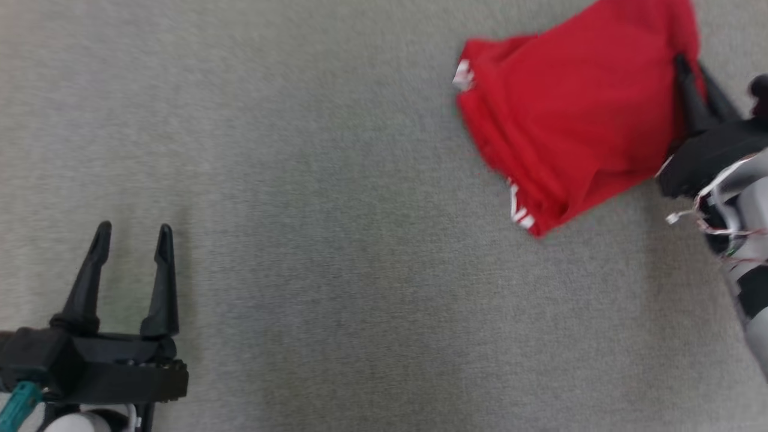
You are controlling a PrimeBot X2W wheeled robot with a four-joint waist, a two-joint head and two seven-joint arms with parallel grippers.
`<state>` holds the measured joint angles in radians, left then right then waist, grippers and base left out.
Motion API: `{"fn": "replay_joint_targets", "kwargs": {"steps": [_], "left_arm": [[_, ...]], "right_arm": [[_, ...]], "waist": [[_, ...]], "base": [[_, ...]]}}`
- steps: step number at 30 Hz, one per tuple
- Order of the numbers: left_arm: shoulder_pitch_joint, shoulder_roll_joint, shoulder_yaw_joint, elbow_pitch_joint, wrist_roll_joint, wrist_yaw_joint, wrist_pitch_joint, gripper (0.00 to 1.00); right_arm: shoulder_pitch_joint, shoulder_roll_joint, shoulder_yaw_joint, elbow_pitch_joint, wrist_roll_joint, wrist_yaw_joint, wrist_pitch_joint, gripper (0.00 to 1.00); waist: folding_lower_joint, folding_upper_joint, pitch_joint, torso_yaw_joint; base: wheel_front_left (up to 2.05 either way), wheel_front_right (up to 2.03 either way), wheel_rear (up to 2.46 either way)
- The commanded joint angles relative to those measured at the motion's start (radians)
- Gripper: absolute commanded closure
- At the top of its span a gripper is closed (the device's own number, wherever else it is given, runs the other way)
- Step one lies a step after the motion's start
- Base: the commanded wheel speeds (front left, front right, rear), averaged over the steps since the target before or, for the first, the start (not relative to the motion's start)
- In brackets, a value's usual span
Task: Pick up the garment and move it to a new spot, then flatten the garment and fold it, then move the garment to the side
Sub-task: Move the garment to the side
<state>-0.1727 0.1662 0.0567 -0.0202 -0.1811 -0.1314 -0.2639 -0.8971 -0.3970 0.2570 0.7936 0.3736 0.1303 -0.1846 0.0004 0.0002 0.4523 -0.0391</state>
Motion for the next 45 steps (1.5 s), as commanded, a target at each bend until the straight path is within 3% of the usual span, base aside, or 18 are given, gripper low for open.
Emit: {"fn": "replay_joint_targets", "kwargs": {"steps": [1,10,15,24,33,34,35,37,45], "left_arm": [[-0.016,0.011,0.003,-0.009,-0.004,0.002,0.000,0.00],[-0.001,0.073,0.014,-0.080,-0.013,0.002,0.000,0.00],[0.026,0.077,0.011,-0.116,-0.011,0.002,0.000,0.00],[0.042,0.072,-0.013,-0.126,-0.019,-0.004,0.007,0.00],[0.034,0.062,-0.019,-0.108,-0.033,-0.004,0.011,0.00],[0.032,0.062,-0.019,-0.106,-0.033,-0.004,0.011,0.00],[0.030,0.060,-0.017,-0.102,-0.033,-0.003,0.011,0.00],[0.029,0.060,-0.017,-0.098,-0.033,-0.003,0.011,0.00],[0.023,0.039,-0.012,-0.073,-0.035,-0.001,0.011,0.00]], "right_arm": [[-0.016,-0.008,-0.006,-0.009,-0.007,0.000,0.001,1.00],[-0.073,-0.095,-0.050,-0.110,-0.044,0.000,0.058,1.00],[-0.116,-0.153,-0.085,-0.175,-0.067,0.000,0.122,1.00],[-0.188,-0.220,-0.116,-0.225,-0.083,0.000,0.238,1.00],[-0.235,-0.246,-0.140,-0.174,-0.135,0.000,0.256,1.00],[-0.239,-0.245,-0.144,-0.167,-0.142,0.000,0.253,0.68],[-0.243,-0.246,-0.148,-0.159,-0.153,0.000,0.250,0.06],[-0.247,-0.247,-0.153,-0.154,-0.166,0.000,0.240,0.00],[-0.249,-0.223,-0.155,-0.131,-0.216,0.000,0.161,0.00]], "waist": [[-0.0004,-0.0002,0.119,-0.102],[-0.0004,-0.0002,0.209,-0.218],[-0.0004,-0.0002,0.233,-0.255],[-0.0004,-0.0002,0.255,-0.257],[-0.0004,-0.0002,0.273,-0.225],[-0.0004,-0.0002,0.273,-0.222],[-0.0004,-0.0002,0.273,-0.219],[-0.0004,-0.0002,0.272,-0.217],[-0.0004,-0.0002,0.216,-0.191]], "base": [[0.00,0.00,0.00],[0.00,0.00,0.00],[0.00,0.00,0.00],[0.00,0.00,0.00],[0.00,0.00,0.00],[0.00,0.00,0.00],[0.00,0.00,0.00],[0.00,0.00,0.00],[0.00,0.00,0.00]]}}
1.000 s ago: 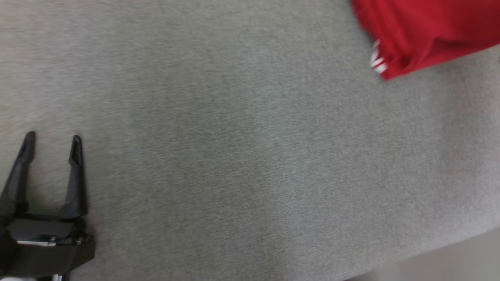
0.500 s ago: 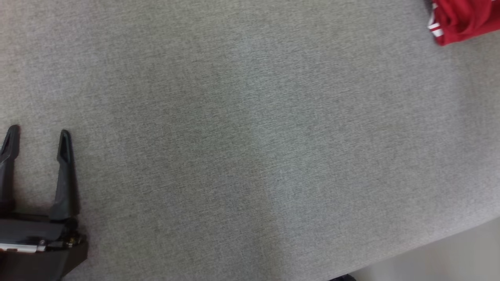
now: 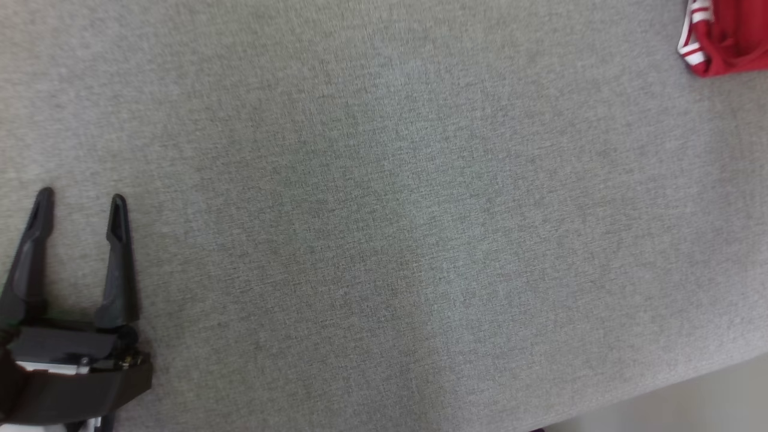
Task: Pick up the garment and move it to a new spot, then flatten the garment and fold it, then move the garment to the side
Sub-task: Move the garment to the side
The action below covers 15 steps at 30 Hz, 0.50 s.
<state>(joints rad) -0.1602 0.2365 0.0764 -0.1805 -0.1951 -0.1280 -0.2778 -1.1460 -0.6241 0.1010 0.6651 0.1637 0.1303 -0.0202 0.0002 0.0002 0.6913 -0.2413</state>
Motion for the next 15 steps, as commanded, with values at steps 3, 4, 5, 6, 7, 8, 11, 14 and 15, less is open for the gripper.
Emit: {"fn": "replay_joint_targets", "kwargs": {"steps": [3,4,5,6,7,8,11,14,15], "left_arm": [[0.017,-0.047,-0.026,0.103,-0.018,-0.003,0.024,0.00],[0.021,-0.053,-0.024,0.107,-0.017,-0.003,0.023,0.00],[0.024,-0.060,-0.019,0.110,-0.018,-0.003,0.022,0.00],[0.030,-0.065,-0.015,0.116,-0.017,-0.003,0.021,0.00],[0.036,-0.069,-0.007,0.122,-0.015,-0.003,0.021,0.00],[0.042,-0.074,0.001,0.126,-0.015,-0.002,0.020,0.00],[0.051,-0.089,0.028,0.132,-0.012,-0.001,0.016,0.00],[0.061,-0.107,0.051,0.144,-0.008,-0.001,0.014,0.00],[0.071,-0.113,0.058,0.149,-0.007,-0.001,0.014,0.00]], "right_arm": [[0.021,0.025,0.006,-0.002,0.018,0.000,-0.050,0.00],[0.028,0.032,0.017,-0.008,0.023,0.000,-0.061,0.00],[0.033,0.039,0.025,-0.018,0.026,0.000,-0.075,0.00],[0.042,0.045,0.031,-0.025,0.027,0.000,-0.088,0.00],[0.055,0.055,0.037,-0.032,0.033,0.000,-0.101,0.00],[0.071,0.067,0.043,-0.041,0.034,0.000,-0.110,0.00],[0.121,0.106,0.056,-0.075,0.028,0.000,-0.128,0.00],[0.193,0.157,0.048,-0.111,0.040,0.000,-0.148,0.00],[0.218,0.170,0.048,-0.123,0.041,0.000,-0.152,0.00]], "waist": [[-0.0002,-0.0002,-0.074,0.027],[-0.0002,-0.0002,-0.092,0.033],[-0.0002,-0.0002,-0.111,0.040],[-0.0002,-0.0002,-0.132,0.046],[-0.0002,-0.0002,-0.155,0.053],[-0.0002,-0.0002,-0.176,0.061],[-0.0002,-0.0002,-0.239,0.083],[-0.0002,-0.0002,-0.304,0.110],[-0.0002,-0.0002,-0.324,0.117]], "base": [[0.00,0.00,0.00],[0.00,0.00,0.00],[0.00,0.00,0.00],[0.00,0.00,0.00],[0.00,0.00,0.00],[0.00,0.00,0.00],[0.00,0.00,0.00],[0.00,0.00,0.00],[0.00,0.00,0.00]]}}
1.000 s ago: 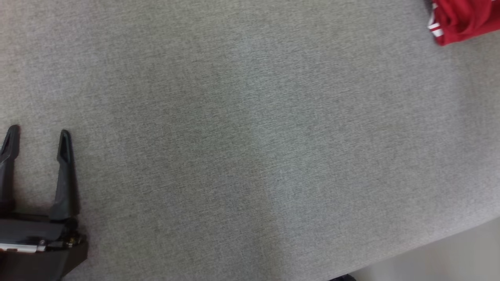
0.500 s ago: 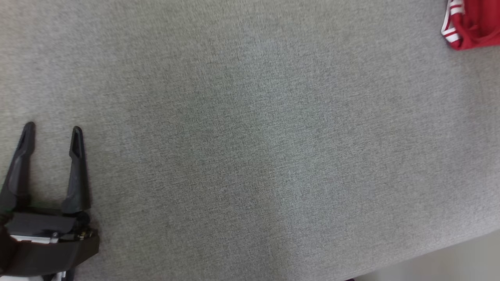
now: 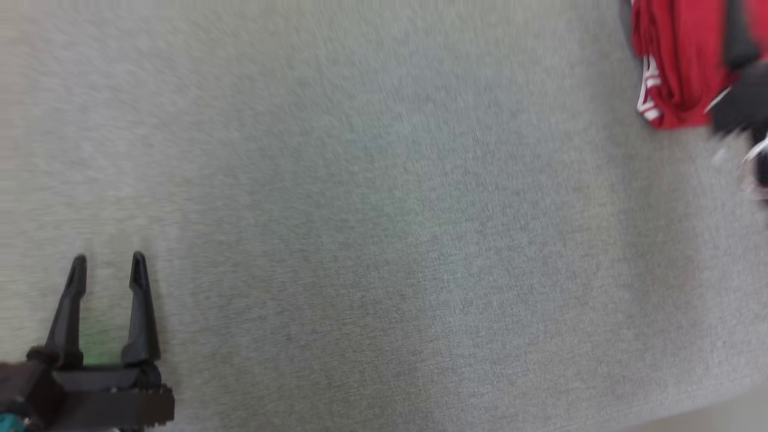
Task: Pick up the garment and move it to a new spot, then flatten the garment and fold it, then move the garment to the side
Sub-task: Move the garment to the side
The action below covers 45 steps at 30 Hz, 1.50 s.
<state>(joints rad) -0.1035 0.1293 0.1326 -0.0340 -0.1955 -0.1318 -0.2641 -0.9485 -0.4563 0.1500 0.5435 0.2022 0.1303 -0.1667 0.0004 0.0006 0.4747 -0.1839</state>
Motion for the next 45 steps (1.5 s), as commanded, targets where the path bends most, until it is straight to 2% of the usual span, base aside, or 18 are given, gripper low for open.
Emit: {"fn": "replay_joint_targets", "kwargs": {"steps": [1,10,14,18,34,45], "left_arm": [[0.026,-0.013,0.006,0.004,-0.001,0.003,0.000,0.00],[0.091,-0.048,0.010,0.042,0.027,0.003,0.000,0.00],[0.108,-0.057,0.011,0.070,0.032,0.003,0.000,0.00],[0.118,-0.063,0.007,0.090,0.036,0.003,0.000,0.00],[0.157,-0.073,-0.010,0.135,0.051,0.003,0.000,0.00],[0.181,-0.076,-0.019,0.153,0.060,0.003,0.000,0.00]], "right_arm": [[0.049,0.009,0.000,-0.016,0.006,0.000,-0.011,0.00],[0.342,0.135,-0.019,-0.126,0.019,0.000,-0.043,0.00],[0.494,0.205,-0.024,-0.165,0.013,0.000,-0.053,0.00],[0.600,0.248,-0.041,-0.196,0.014,0.000,-0.064,0.00],[0.932,0.346,-0.106,-0.373,-0.017,0.000,-0.084,0.00],[1.049,0.383,-0.116,-0.435,-0.008,0.000,-0.090,0.00]], "waist": [[-0.0004,-0.0006,-0.125,0.069],[-0.0004,-0.0006,-0.266,0.148],[-0.0004,-0.0006,-0.317,0.173],[-0.0004,-0.0006,-0.350,0.188],[-0.0004,-0.0006,-0.442,0.203],[-0.0004,-0.0006,-0.493,0.214]], "base": [[0.00,0.00,0.00],[0.00,0.00,0.00],[0.00,0.00,0.00],[0.00,0.00,0.00],[0.00,0.00,0.00],[0.00,0.00,0.00]]}}
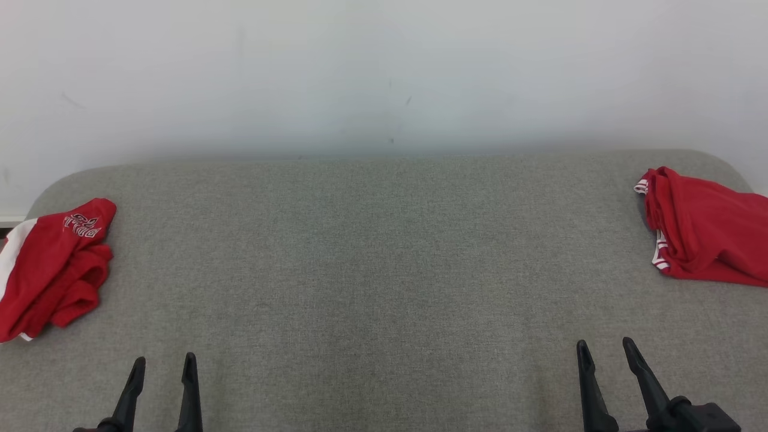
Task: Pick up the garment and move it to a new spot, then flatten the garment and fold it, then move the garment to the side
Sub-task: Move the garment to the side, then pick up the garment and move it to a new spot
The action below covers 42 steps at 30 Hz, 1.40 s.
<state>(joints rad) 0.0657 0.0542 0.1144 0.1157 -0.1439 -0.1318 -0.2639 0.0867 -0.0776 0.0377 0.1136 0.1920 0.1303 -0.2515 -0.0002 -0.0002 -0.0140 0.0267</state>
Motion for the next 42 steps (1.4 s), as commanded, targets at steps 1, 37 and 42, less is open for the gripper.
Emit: {"fn": "replay_joint_targets", "kwargs": {"steps": [1,37,42], "left_arm": [[0.012,-0.001,-0.002,0.004,0.008,0.003,0.000,0.00],[-0.016,0.030,0.016,0.023,0.014,0.004,0.000,0.00],[-0.008,0.028,0.028,0.005,0.011,0.008,0.000,0.00]], "right_arm": [[0.017,0.006,-0.005,-0.009,0.002,0.000,-0.006,0.00],[0.035,0.027,0.011,0.025,0.014,0.000,-0.013,0.00],[0.020,0.027,0.021,0.036,0.013,0.000,-0.013,0.00]], "waist": [[0.0002,0.0002,-0.006,0.004],[0.0002,0.0002,0.000,0.208],[0.0002,0.0002,0.017,0.290]], "base": [[0.00,0.00,0.00],[0.00,0.00,0.00],[0.00,0.00,0.00]]}}
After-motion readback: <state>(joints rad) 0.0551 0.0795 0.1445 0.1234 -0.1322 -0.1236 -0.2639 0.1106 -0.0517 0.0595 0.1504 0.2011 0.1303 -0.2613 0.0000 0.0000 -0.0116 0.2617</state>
